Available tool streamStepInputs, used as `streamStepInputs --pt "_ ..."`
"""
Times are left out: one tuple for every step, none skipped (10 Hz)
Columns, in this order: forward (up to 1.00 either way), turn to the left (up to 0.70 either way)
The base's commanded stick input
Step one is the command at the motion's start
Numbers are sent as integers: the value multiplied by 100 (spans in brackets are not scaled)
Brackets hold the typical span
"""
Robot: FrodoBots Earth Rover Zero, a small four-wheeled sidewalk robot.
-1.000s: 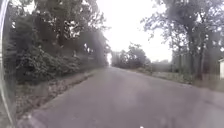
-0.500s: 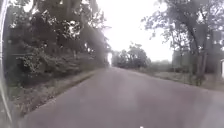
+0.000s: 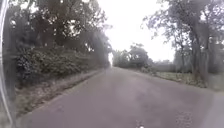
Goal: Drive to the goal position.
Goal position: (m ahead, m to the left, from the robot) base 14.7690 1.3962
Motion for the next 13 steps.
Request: streamStepInputs --pt "70 1" --pt "70 1" --pt "70 1" --pt "70 1" --pt "70 1" --pt "70 1" --pt "70 1" --pt "70 1" --pt "70 1" --pt "70 1" --pt "70 1" --pt "70 1" --pt "70 1"
